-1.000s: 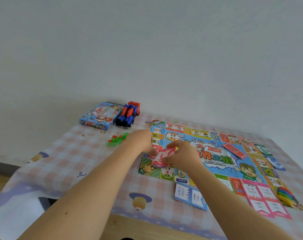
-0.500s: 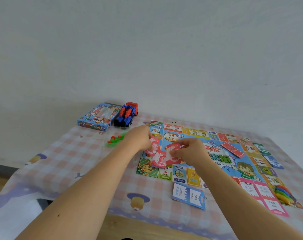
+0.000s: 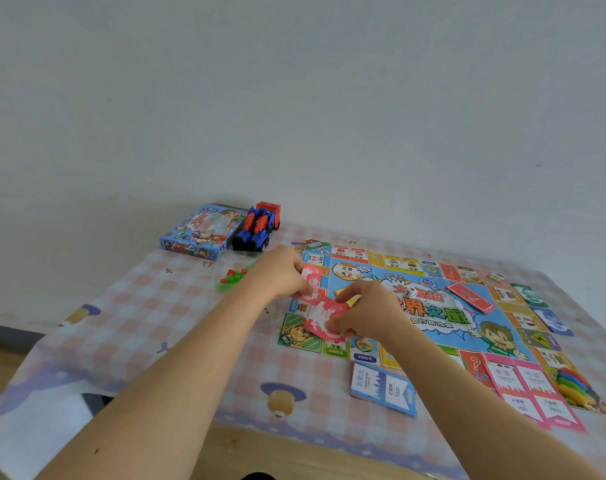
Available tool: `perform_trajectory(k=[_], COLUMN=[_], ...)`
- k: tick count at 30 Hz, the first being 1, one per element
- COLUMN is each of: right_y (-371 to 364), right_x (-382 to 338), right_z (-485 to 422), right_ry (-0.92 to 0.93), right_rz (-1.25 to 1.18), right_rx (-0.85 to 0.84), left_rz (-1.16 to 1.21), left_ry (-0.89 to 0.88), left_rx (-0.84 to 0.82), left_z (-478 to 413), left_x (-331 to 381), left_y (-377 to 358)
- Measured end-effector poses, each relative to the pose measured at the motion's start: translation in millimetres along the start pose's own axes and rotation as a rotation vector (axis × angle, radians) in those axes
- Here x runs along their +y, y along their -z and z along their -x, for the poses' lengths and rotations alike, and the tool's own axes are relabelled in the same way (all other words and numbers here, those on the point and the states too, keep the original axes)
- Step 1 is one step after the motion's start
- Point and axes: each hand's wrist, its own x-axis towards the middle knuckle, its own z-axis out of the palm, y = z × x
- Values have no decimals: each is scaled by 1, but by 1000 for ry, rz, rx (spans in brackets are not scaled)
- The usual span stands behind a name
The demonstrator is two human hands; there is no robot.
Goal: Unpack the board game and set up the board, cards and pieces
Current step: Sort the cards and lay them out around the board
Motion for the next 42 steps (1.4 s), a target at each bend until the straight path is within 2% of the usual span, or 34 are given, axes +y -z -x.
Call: perform_trajectory(k=[6, 11, 15, 22, 30, 33, 36, 40, 42], right_y=[2, 14, 29, 39, 37, 35, 31, 18, 9], right_x=[0, 6, 9, 8, 7, 8, 11, 6, 0], right_z=[-1, -1, 3, 5, 3, 0, -7, -16, -19], right_ry=[19, -24, 0, 31, 68, 101, 122, 188, 227], right_rz=[57, -162, -265, -375, -552, -594, -449, 81, 230], right_rx=[67, 14, 3, 37, 138, 194, 213, 79, 28], left_rz=[2, 70, 61, 4, 76, 125, 219, 295, 313], left_ry=[-3, -58, -181, -321, -316, -277, -184, -44, -13], left_rx=[27, 84, 161, -43, 1, 113, 161, 249, 260], left_z=[3, 7, 9, 15, 13, 12, 11, 8, 5], left_x=[1, 0, -1, 13, 17, 11, 3, -8, -12], left_y=[0, -2, -3, -6, -14, -13, -8, -2, -1])
